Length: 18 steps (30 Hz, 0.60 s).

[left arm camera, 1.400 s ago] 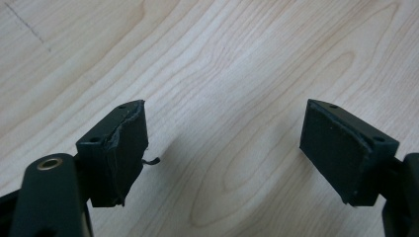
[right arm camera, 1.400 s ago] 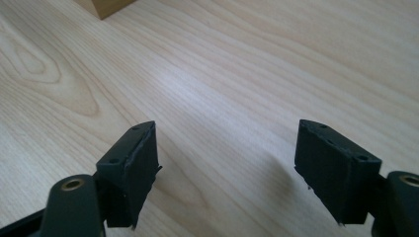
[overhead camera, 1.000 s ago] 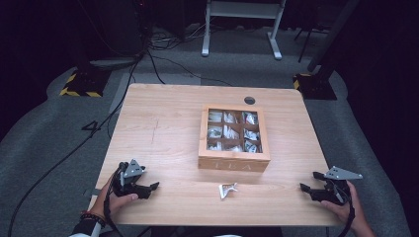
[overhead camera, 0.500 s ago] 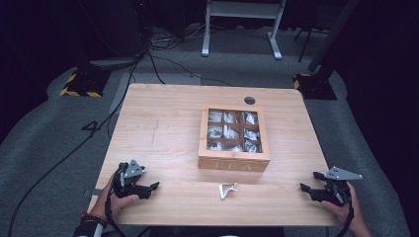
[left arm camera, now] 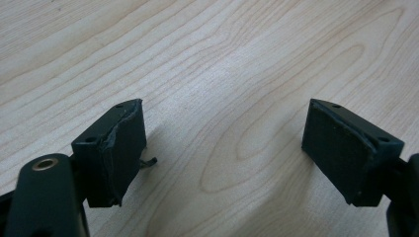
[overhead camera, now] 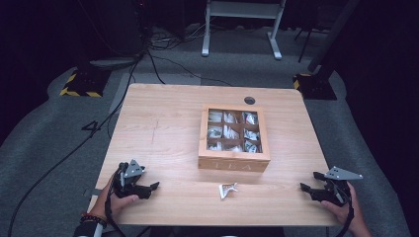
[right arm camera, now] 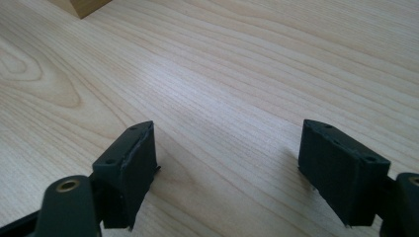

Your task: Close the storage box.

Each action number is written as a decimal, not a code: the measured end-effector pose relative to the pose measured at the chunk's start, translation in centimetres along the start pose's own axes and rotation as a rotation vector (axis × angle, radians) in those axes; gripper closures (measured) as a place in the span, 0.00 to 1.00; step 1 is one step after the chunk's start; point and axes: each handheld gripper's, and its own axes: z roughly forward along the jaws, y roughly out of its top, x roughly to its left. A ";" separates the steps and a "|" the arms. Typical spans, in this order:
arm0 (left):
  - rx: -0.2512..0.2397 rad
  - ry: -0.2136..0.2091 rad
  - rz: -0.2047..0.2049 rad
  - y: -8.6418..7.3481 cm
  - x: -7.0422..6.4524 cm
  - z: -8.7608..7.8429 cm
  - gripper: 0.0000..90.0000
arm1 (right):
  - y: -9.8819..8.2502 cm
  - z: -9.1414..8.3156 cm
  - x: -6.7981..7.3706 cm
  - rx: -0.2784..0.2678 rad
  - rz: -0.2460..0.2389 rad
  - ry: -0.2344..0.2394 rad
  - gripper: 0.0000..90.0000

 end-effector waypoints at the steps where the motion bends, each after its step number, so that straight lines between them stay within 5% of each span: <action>1: 0.000 0.001 0.000 0.0 0.0 0.0 0.19 | 0.0 0.0 0.0 0.000 0.000 0.000 0.25; 18: -0.002 0.002 -0.001 0.0 0.0 0.0 0.19 | 0.0 0.0 -0.1 -0.002 0.013 -0.008 0.25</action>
